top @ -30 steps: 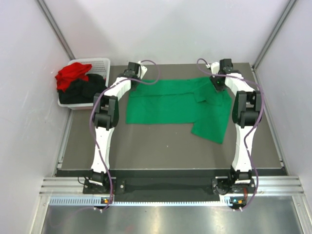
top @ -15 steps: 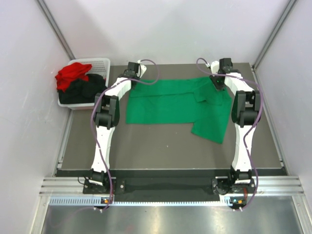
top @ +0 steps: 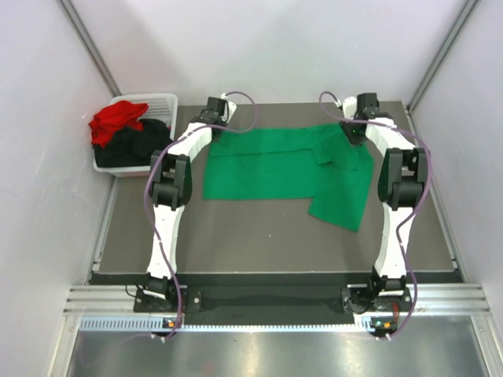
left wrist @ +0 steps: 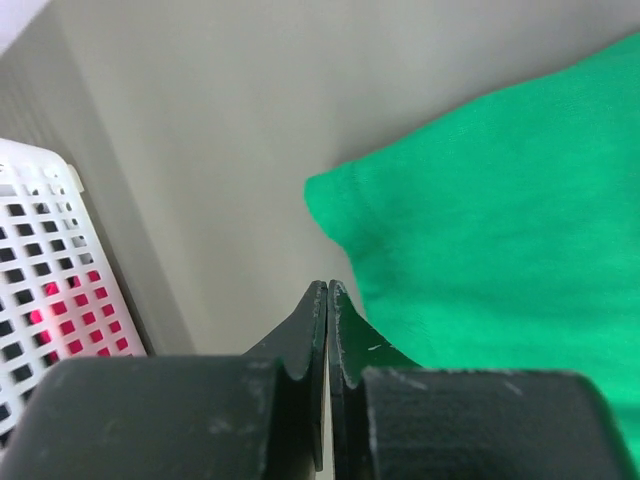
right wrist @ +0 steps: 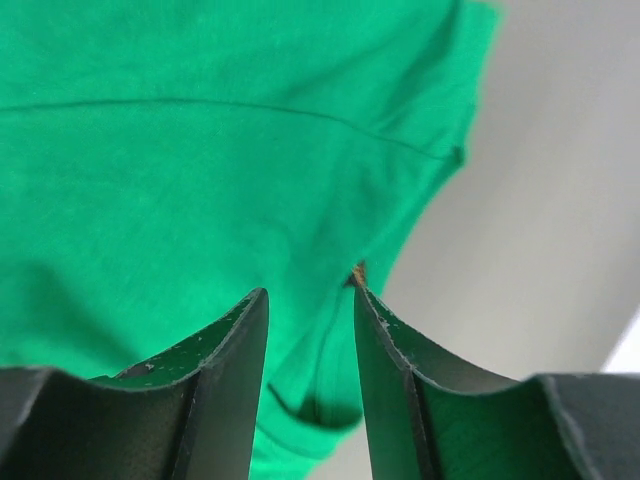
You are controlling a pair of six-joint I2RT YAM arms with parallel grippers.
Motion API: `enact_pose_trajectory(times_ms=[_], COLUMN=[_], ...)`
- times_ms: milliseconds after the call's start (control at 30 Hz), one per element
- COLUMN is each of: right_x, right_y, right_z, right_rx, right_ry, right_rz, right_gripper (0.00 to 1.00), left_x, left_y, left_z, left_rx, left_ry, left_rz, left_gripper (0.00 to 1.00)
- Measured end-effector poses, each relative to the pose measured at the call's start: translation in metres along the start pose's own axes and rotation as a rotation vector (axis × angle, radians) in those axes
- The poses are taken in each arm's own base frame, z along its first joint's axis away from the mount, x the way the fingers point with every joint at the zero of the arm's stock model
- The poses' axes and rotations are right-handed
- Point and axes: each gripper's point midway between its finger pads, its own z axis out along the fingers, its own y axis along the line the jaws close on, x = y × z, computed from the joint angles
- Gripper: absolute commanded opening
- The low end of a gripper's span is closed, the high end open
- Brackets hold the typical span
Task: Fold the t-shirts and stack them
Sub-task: Fold the tshirt
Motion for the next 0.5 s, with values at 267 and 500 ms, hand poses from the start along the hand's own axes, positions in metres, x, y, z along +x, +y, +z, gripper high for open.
enact_pose_trajectory(times_ms=[267, 500], right_x=[-0.030, -0.021], right_y=[-0.009, -0.001], right_z=[-0.027, -0.005], right_rx=[0.012, -0.020], right_ry=[-0.101, -0.065], right_rz=[0.019, 0.016], right_gripper=[0.38, 0.36], left_x=[-0.018, 0.001], left_y=[-0.027, -0.054], left_z=[-0.019, -0.018], left_rx=[0.081, 0.177], left_ry=[-0.040, 0.015], left_rz=[-0.016, -0.012], left_gripper=[0.00, 0.00])
